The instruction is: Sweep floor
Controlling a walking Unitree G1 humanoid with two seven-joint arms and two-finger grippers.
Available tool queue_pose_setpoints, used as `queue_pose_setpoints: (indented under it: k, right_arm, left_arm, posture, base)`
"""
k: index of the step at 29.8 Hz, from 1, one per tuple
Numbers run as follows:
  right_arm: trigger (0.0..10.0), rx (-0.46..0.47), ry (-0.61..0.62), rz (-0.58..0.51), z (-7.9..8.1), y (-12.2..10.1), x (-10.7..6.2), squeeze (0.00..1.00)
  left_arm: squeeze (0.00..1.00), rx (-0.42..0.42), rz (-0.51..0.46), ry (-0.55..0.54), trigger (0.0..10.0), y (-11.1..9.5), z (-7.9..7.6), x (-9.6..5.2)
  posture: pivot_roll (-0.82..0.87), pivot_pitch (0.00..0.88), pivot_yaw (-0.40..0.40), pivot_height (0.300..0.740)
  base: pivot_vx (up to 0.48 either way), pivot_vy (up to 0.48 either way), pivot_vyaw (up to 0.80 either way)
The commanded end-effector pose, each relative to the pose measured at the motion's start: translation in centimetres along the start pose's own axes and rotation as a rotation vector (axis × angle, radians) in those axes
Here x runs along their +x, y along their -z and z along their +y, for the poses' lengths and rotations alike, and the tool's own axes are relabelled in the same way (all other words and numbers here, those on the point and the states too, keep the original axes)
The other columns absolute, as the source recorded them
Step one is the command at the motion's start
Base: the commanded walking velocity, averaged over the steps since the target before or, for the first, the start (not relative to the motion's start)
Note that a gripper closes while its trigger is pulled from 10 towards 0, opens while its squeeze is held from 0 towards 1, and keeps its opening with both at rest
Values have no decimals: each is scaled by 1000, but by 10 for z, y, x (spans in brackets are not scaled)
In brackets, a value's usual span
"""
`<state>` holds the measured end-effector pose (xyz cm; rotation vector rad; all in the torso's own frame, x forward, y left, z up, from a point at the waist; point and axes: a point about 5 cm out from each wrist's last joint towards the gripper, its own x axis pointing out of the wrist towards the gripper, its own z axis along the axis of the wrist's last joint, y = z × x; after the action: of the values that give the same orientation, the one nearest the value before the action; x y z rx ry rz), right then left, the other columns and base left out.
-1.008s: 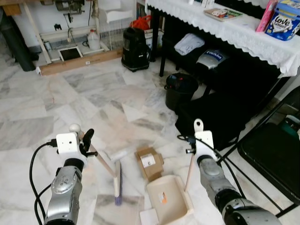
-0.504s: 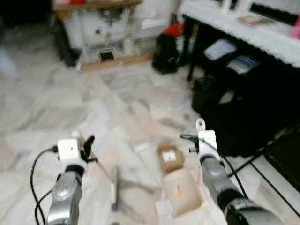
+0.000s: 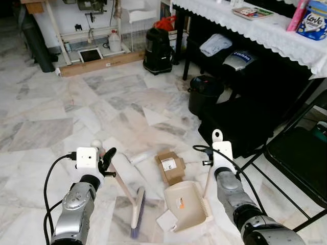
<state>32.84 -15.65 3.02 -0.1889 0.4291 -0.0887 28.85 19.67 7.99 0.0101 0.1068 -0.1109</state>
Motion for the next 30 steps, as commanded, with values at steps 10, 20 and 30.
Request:
queue_pose_setpoints:
  k: [10,20,30]
  right_arm:
    - [10000,-44,-89,190,13,33,-8,0]
    - [10000,-43,-120,236,16,41,-11,0]
    - [10000,-8,-99,291,5,60,-16,0]
  left_arm:
    - [0,101,143,26,10000,11,-1,-2]
    - [0,-47,345,101,10000,40,-6,-13]
    - [0,-160,527,62,10000,65,-5,-16]
  posture:
    - [22,61,-36,740]
    - [18,64,-37,740]
    - [-2,64,-26,740]
  base:
    - [0,0,0]
    - [0,0,0]
    - [0,0,0]
